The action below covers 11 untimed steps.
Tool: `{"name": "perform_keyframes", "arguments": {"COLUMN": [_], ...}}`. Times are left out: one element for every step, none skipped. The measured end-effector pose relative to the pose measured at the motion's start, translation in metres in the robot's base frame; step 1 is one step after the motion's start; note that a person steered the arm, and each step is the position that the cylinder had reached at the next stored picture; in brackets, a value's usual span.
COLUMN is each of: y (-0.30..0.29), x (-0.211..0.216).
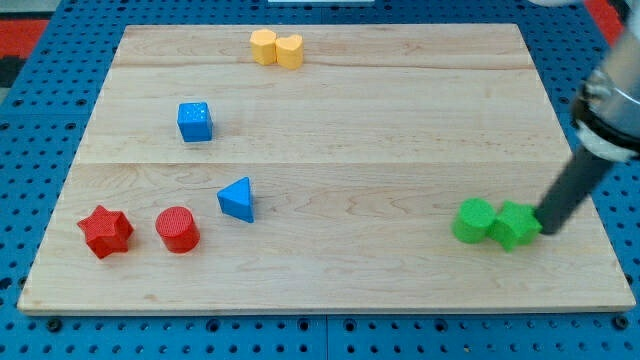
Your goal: Move the green blocks to the right of the blue triangle
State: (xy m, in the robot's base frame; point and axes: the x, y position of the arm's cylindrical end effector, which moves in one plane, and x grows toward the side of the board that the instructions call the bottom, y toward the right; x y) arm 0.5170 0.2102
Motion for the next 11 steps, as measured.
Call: {"name": "perform_keyframes", "arguments": {"y": [-0.067,-0.115,-0.072,-0.018,0.06,0.077,0.059,0.024,-0.02,-0.088,-0.174], "x": [-0.028,-0.032,-0.04,-0.041,-0.041,-0.013,0.015,0.016,0.011,0.011,0.011]}}
